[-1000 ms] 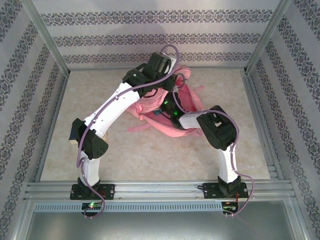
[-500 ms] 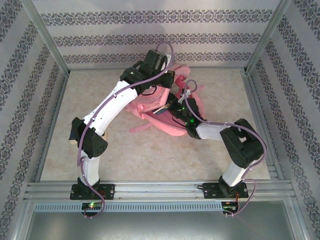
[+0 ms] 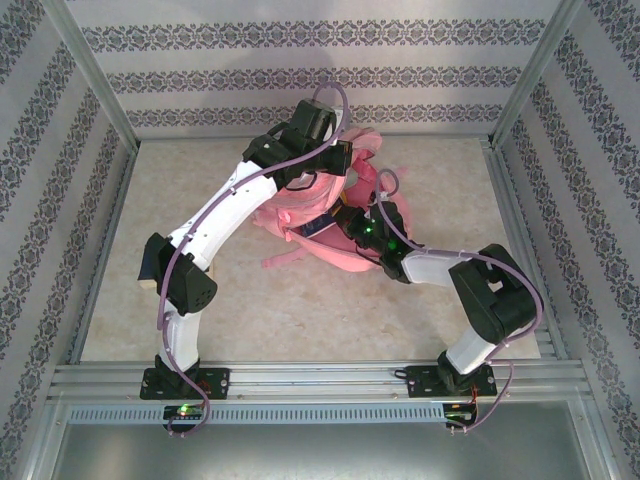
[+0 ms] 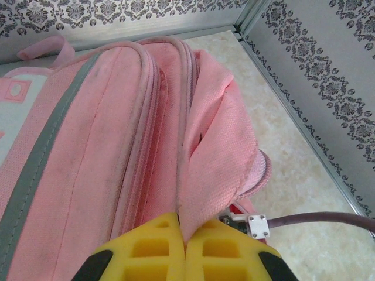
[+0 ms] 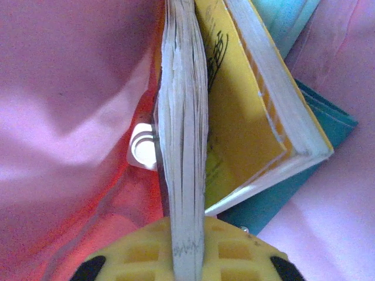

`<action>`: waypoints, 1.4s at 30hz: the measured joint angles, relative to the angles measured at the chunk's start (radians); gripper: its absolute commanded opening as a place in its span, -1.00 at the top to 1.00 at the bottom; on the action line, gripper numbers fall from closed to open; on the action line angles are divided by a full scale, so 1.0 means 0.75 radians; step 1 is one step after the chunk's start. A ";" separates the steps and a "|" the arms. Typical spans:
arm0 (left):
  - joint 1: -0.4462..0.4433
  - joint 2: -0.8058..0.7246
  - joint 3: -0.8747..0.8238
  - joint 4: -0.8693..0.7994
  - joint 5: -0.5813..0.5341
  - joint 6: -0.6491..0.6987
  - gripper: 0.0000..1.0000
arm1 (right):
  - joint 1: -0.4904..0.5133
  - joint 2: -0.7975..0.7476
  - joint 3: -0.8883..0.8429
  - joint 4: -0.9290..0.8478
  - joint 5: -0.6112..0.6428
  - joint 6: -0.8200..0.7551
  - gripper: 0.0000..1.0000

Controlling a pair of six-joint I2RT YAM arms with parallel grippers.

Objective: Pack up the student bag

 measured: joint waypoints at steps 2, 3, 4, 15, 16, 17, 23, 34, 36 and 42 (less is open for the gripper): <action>0.000 0.000 -0.002 0.001 0.007 -0.012 1.00 | 0.000 0.064 0.073 -0.007 -0.007 -0.001 1.00; 0.000 0.000 -0.004 0.002 0.010 -0.018 1.00 | 0.000 0.117 0.136 -0.007 -0.012 0.001 1.00; 0.000 0.000 -0.007 0.003 0.015 -0.022 1.00 | 0.001 0.170 0.196 -0.001 -0.018 0.008 1.00; 0.004 0.000 -0.046 0.033 0.022 -0.040 1.00 | 0.009 0.166 0.264 -0.051 -0.016 -0.061 -0.31; 0.004 0.000 -0.050 0.038 0.021 -0.040 1.00 | 0.007 0.108 0.225 -0.064 -0.013 -0.078 -0.33; 0.004 -0.001 -0.055 0.045 0.021 -0.041 1.00 | -0.002 0.044 0.183 -0.071 -0.012 -0.092 -0.33; -0.007 -0.003 -0.108 0.092 0.042 -0.055 0.88 | -0.048 -0.191 0.009 -0.149 0.021 -0.143 -0.38; -0.006 -0.089 -0.380 0.202 0.026 -0.230 -0.21 | -0.244 -0.974 -0.015 -1.085 0.353 -0.397 -0.11; -0.008 -0.150 -0.493 0.224 0.024 -0.252 -0.27 | -0.247 -1.057 0.013 -1.213 0.411 -0.469 -0.13; 0.014 -0.337 -0.641 0.216 -0.078 -0.215 -0.49 | -0.241 -1.104 0.104 -1.505 0.412 -0.592 -0.19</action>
